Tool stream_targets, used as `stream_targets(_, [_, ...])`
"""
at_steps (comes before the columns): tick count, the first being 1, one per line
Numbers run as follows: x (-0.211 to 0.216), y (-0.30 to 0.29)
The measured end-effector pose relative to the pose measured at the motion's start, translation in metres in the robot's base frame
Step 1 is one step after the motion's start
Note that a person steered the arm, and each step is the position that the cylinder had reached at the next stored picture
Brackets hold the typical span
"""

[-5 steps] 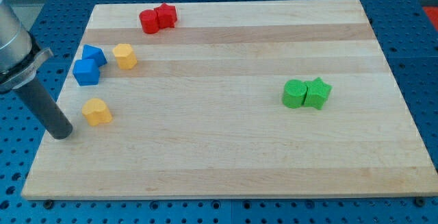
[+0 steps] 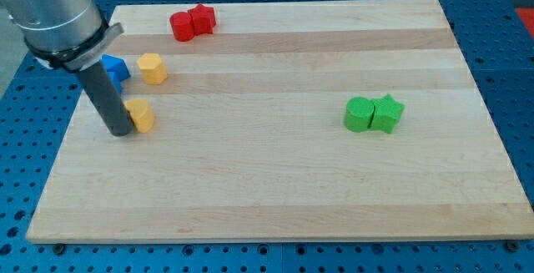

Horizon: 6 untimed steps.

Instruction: Place yellow heart below yellow hexagon

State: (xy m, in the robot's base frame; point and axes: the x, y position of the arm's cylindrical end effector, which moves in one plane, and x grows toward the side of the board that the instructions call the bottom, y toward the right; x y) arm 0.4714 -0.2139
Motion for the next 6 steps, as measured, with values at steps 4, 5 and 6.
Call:
stream_targets(4, [-0.008, 0.075])
stream_targets(5, [-0.024, 0.075])
stream_targets(6, [-0.036, 0.072])
